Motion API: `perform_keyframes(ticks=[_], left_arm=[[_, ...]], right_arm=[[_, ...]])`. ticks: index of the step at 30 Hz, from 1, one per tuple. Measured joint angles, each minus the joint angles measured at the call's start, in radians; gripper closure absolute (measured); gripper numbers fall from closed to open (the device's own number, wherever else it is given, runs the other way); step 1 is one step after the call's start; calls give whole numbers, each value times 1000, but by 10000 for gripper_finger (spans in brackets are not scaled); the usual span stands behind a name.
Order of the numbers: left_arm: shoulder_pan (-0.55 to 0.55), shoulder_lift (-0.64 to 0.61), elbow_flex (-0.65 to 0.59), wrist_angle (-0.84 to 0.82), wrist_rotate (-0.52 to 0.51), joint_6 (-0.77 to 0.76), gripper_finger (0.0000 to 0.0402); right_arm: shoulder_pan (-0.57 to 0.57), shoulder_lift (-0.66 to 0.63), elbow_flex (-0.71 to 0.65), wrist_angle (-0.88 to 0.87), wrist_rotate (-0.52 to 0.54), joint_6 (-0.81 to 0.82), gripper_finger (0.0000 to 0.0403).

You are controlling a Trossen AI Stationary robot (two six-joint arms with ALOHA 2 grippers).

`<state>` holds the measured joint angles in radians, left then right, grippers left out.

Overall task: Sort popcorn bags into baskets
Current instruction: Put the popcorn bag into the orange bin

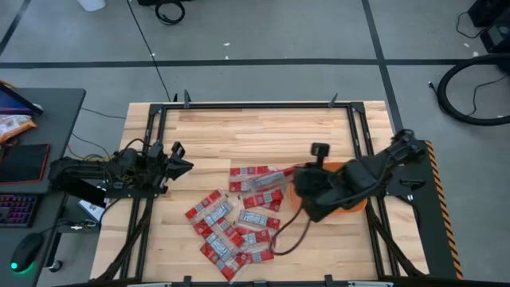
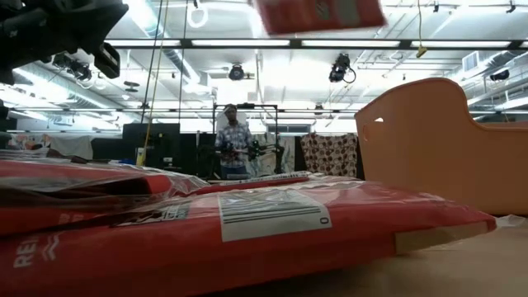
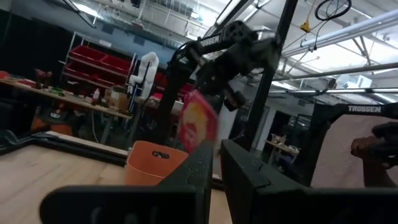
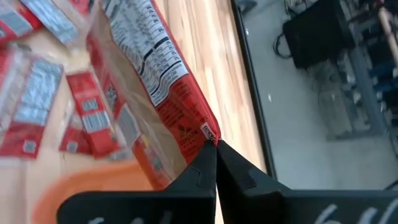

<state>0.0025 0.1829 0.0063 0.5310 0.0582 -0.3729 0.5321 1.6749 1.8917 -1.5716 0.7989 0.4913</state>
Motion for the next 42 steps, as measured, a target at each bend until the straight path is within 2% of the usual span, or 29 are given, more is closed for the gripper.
perform_keyframes(ticks=[8,15,23,32,36,42], left_arm=[[0,0,0,0,-35,3,365],[0,0,0,-1,-40,3,365],[0,0,0,-5,-40,3,365],[0,0,0,-4,-40,3,365],[0,0,0,-4,-40,5,365],[0,0,0,-4,-40,19,365]], right_arm=[[95,-288,-423,0,-22,283,397],[157,-449,-642,0,-73,471,396],[165,-538,-792,0,-115,563,396],[164,-532,-900,2,-131,558,397],[164,-532,-940,0,-191,569,398],[162,-532,-964,24,-131,603,398]])
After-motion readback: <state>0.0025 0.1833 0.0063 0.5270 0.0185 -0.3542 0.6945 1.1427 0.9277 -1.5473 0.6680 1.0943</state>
